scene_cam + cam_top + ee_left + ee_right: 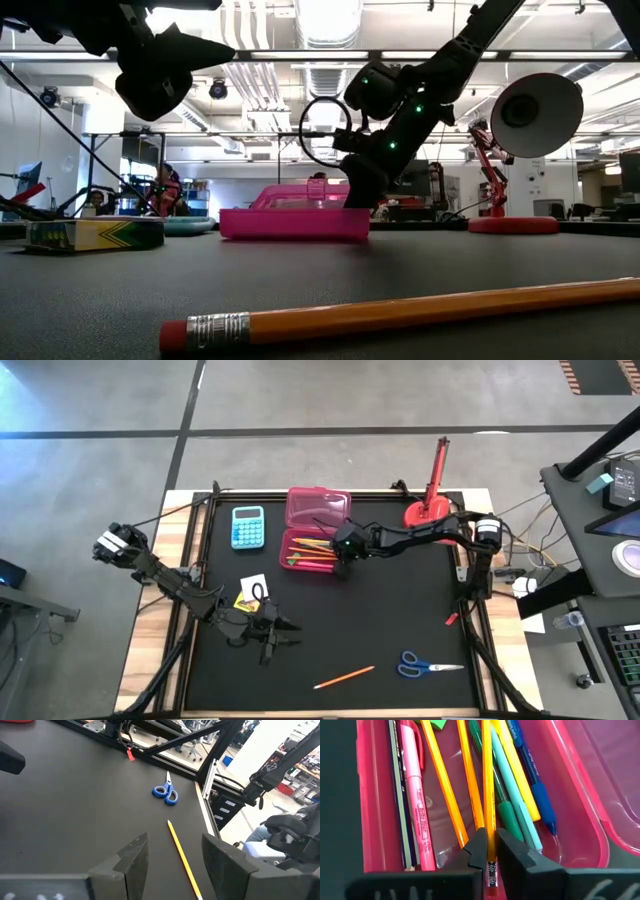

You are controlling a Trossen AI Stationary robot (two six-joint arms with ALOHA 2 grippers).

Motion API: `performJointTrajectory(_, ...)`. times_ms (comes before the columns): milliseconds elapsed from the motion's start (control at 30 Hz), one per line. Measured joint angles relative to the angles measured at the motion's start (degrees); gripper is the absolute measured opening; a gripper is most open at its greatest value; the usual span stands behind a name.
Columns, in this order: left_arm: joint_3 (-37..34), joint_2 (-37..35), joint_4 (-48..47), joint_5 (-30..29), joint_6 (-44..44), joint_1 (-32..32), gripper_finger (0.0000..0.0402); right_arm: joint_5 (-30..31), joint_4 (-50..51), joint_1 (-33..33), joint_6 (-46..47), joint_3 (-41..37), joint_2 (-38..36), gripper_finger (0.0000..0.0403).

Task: Pack school essentials
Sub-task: Put the top yellow pencil into the pink supply box, then put the yellow pencil into the pink supply box

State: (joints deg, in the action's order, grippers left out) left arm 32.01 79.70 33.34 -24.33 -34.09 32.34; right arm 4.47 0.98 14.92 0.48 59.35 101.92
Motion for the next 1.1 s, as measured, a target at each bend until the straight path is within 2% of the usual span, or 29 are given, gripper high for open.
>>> performJointTrajectory(200,0.00,0.00,0.00,0.01,-0.04,0.00,0.0164,0.00,0.12,-0.02,0.56,0.00,0.05,0.0083)
performJointTrajectory(367,0.00,0.00,0.00,0.01,-0.12,0.01,0.0164,-0.02,2.14,-0.02,0.12,0.89,-2.92,0.0128)
performJointTrajectory(533,0.00,0.00,-0.02,0.01,-0.13,0.00,0.0164,-0.99,5.65,-1.20,-0.38,1.25,-7.17,0.0149)
performJointTrajectory(600,0.00,0.00,0.00,0.01,-0.11,0.01,0.0164,-4.97,6.61,-2.61,-0.38,0.98,-8.79,0.0149)
performJointTrajectory(700,-0.04,0.00,0.00,0.01,-0.11,0.00,0.0164,-11.66,7.04,-6.62,-0.40,-0.42,-10.11,0.0143)
performJointTrajectory(767,-0.04,0.00,0.00,0.01,-0.11,0.00,0.0164,-13.72,7.34,-10.47,-0.41,-1.66,-10.42,0.0139)
performJointTrajectory(933,-0.11,0.00,-0.02,0.01,-0.10,0.01,0.0164,-13.80,7.32,-22.55,0.37,-4.03,-10.52,0.0134)
performJointTrajectory(1100,-0.11,0.00,-0.02,0.03,-0.11,0.01,0.0164,-12.80,6.12,-34.99,5.64,-5.34,-10.52,0.0137)
